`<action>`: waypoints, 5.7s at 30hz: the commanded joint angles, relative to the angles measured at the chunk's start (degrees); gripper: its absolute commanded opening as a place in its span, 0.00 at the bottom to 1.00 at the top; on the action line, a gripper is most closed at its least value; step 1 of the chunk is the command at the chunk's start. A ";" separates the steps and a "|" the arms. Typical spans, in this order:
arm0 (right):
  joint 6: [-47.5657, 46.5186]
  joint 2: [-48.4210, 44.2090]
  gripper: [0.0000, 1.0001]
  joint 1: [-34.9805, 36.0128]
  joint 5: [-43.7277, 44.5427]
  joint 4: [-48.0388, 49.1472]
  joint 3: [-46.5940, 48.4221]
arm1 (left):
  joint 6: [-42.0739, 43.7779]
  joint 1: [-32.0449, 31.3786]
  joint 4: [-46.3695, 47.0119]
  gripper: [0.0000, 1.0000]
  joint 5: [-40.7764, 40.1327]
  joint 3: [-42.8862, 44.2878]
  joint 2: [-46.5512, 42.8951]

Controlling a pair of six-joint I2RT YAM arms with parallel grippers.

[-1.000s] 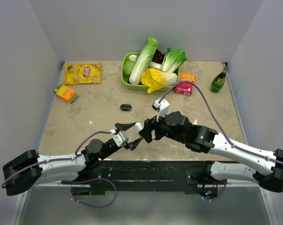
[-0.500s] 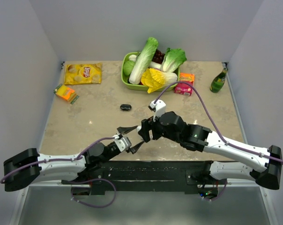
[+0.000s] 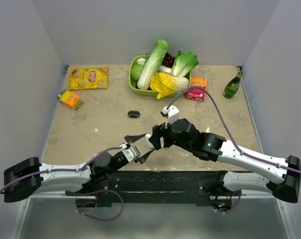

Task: Insert the wireless bluetooth earbuds into the charging case
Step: Open the charging case, then adjust the charging case.

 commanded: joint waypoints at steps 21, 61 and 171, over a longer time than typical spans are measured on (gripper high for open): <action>1.39 -7.27 0.80 -3.42 -13.22 10.65 -4.59 | 2.53 -1.06 4.82 0.00 -2.53 -0.28 -1.06; 4.37 -8.66 0.78 -8.42 -7.60 6.25 -6.87 | 3.50 -3.08 4.03 0.00 -5.43 -0.89 -3.52; -34.04 -9.73 0.00 4.50 -11.46 -8.42 6.93 | -29.72 16.70 -16.63 0.47 45.46 15.37 0.87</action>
